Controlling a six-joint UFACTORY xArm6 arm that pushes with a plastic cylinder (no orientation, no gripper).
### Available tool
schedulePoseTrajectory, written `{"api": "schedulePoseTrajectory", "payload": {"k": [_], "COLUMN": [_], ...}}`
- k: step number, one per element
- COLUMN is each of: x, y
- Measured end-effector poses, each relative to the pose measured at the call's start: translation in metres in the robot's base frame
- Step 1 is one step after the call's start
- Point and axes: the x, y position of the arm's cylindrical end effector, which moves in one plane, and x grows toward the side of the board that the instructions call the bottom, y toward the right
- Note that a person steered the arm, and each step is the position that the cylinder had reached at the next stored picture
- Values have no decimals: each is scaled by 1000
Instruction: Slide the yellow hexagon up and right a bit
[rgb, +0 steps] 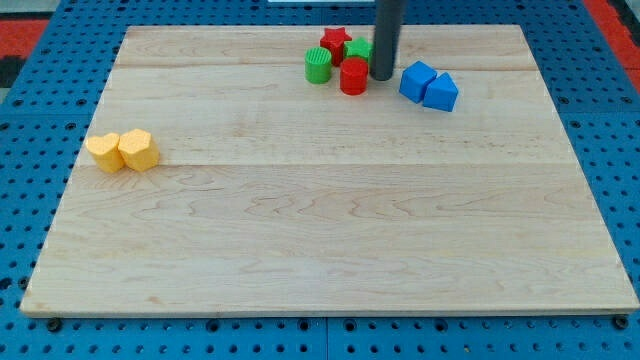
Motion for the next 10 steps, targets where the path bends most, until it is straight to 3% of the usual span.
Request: {"api": "schedulePoseTrajectory", "payload": {"k": [2,6,8,10], "x": [17,29,123,231], "y": [-15,18,30,-97]}}
